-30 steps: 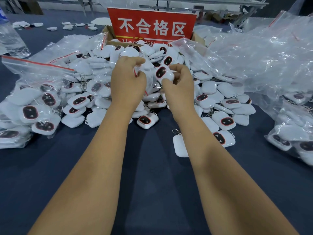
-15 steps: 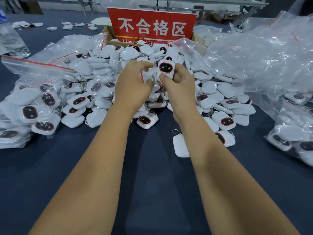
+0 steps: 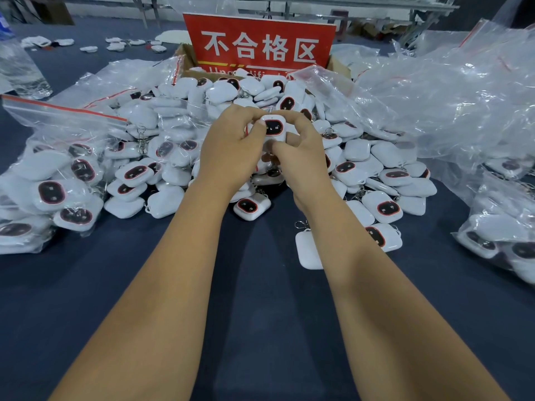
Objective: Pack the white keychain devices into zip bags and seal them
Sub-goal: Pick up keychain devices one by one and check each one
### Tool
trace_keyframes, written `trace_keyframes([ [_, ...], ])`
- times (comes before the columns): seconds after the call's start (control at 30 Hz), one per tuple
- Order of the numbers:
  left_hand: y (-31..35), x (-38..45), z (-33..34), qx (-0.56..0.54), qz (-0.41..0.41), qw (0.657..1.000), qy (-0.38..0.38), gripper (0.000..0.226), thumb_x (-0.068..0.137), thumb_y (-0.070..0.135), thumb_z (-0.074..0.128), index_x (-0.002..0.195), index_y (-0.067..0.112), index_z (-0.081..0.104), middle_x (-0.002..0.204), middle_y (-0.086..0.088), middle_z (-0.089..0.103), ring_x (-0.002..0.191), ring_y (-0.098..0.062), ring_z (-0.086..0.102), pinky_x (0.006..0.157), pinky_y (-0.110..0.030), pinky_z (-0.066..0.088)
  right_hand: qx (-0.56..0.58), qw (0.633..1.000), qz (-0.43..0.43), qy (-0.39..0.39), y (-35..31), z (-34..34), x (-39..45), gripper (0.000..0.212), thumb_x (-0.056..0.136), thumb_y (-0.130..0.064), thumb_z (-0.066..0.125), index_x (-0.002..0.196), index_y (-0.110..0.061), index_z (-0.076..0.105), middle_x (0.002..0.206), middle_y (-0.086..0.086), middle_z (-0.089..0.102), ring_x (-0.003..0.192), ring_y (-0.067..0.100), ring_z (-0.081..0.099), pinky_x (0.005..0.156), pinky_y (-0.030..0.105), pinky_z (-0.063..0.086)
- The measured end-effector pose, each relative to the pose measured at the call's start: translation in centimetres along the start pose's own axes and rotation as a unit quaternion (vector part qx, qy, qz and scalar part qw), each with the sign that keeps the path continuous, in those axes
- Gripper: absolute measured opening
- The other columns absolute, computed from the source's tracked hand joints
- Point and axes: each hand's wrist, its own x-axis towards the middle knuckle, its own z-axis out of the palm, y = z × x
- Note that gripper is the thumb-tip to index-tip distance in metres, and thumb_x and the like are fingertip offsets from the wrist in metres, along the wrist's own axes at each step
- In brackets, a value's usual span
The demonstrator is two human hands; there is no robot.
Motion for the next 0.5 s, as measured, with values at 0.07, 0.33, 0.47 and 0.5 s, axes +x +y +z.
trace_keyframes([
  [0.07,-0.02,0.03,0.02,0.000,-0.003,1.000,-0.003,0.027,0.094,0.028,0.047,0.110,0.028,0.069,0.110,0.007,0.061,0.094,-0.010,0.058,0.084,-0.031,0.048,-0.007,1.000,0.000,-0.001,0.02,-0.03,-0.05,0.042,0.084,0.006,0.048,0.102,-0.030,0.061,0.077,0.008,0.070,0.069,0.019,0.062,0.070,0.066,0.055],
  [0.33,-0.13,0.19,0.12,0.045,-0.002,0.999,-0.011,0.023,0.096,0.028,0.046,0.103,0.024,0.067,0.105,0.008,0.060,0.086,-0.010,0.054,0.071,-0.025,0.038,-0.010,1.000,-0.012,0.012,0.07,-0.10,0.07,0.043,0.084,0.009,0.048,0.099,-0.029,0.062,0.073,0.003,0.071,0.063,0.013,0.060,0.063,0.034,0.054],
  [0.47,-0.06,0.13,0.01,0.046,-0.001,0.999,-0.016,0.014,0.094,0.031,0.048,0.093,0.030,0.062,0.099,0.011,0.058,0.078,-0.004,0.053,0.065,-0.021,0.036,0.003,1.000,-0.011,0.010,0.09,-0.09,0.12,0.042,0.084,0.009,0.050,0.100,-0.028,0.063,0.072,0.001,0.072,0.062,0.013,0.061,0.060,0.028,0.052],
  [0.5,-0.05,0.09,-0.03,0.048,-0.001,0.999,-0.018,0.013,0.093,0.033,0.049,0.091,0.032,0.061,0.096,0.012,0.057,0.076,-0.003,0.053,0.063,-0.021,0.035,0.008,1.000,-0.010,0.008,0.13,-0.12,0.13,0.041,0.084,0.008,0.050,0.100,-0.028,0.063,0.074,0.002,0.072,0.063,0.014,0.062,0.060,0.030,0.053],
])
